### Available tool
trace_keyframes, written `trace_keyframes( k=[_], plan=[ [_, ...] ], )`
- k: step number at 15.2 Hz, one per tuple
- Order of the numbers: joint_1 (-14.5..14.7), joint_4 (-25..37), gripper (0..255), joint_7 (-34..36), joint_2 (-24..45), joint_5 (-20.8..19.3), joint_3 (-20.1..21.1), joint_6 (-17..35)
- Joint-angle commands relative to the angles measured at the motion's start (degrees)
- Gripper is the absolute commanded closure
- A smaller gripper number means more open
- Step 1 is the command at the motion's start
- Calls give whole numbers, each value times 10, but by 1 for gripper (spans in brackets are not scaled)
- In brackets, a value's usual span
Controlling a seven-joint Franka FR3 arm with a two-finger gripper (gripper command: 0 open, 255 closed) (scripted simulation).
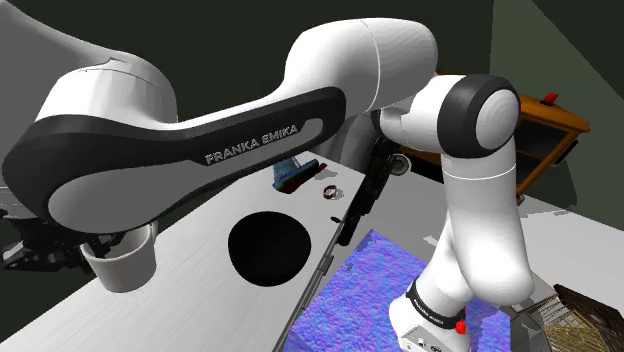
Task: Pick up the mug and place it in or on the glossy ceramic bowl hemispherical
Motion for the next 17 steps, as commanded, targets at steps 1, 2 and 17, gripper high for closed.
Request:
trace_keyframes(
  k=[1, 2, 17],
  plan=[
    [2, 15, 255, -5, -2, 3, 1, -15],
    [3, 21, 255, -7, -3, 4, 2, -22],
    [4, 83, 255, -35, -33, 23, 11, -104]
  ],
)
